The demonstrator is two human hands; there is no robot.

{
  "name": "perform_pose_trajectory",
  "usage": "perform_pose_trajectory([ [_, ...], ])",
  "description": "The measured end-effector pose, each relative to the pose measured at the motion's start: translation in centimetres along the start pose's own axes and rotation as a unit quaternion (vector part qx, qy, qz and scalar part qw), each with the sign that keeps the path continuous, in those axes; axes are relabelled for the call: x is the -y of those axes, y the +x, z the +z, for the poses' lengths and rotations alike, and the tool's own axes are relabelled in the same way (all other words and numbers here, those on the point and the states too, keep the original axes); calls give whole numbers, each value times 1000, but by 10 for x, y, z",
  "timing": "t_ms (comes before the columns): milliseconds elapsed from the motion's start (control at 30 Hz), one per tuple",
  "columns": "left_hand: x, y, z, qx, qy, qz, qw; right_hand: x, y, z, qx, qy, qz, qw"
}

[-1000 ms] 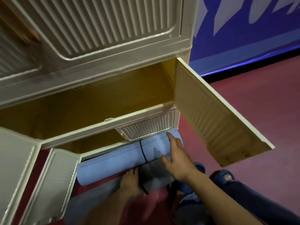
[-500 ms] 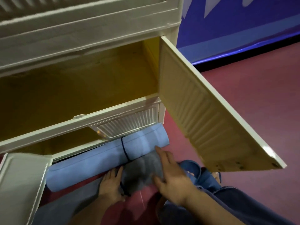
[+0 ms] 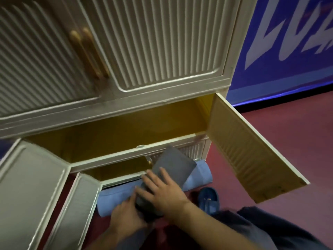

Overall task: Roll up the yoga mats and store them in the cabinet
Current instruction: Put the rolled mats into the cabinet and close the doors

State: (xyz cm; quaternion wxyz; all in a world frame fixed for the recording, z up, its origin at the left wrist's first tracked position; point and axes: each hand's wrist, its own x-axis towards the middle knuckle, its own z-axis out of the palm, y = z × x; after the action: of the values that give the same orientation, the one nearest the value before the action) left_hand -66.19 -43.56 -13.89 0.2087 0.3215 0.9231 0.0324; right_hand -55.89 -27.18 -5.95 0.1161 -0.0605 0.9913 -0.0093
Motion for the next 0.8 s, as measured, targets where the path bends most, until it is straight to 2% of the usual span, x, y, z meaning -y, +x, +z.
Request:
perform_pose_trajectory([
  [67,0,-3,-34,-64,16,38,997,24,21,2,15,-68,-22,997],
  [167,-8,-10,-85,-22,-18,-7,1000,26,45,-10,-6,-111,25,993],
  [267,-13,-12,-127,-16,19,-27,999,17,59,-30,-48,-129,41,990],
  [533,-15,3,-170,-64,30,21,997,-28,65,-86,-47,-205,1,978],
  [700,-14,22,-184,-107,-14,17,994,-53,84,-89,-101,-177,26,979],
  [800,-7,25,-179,-91,-45,3,995,-73,86,-83,-83,-118,81,986],
])
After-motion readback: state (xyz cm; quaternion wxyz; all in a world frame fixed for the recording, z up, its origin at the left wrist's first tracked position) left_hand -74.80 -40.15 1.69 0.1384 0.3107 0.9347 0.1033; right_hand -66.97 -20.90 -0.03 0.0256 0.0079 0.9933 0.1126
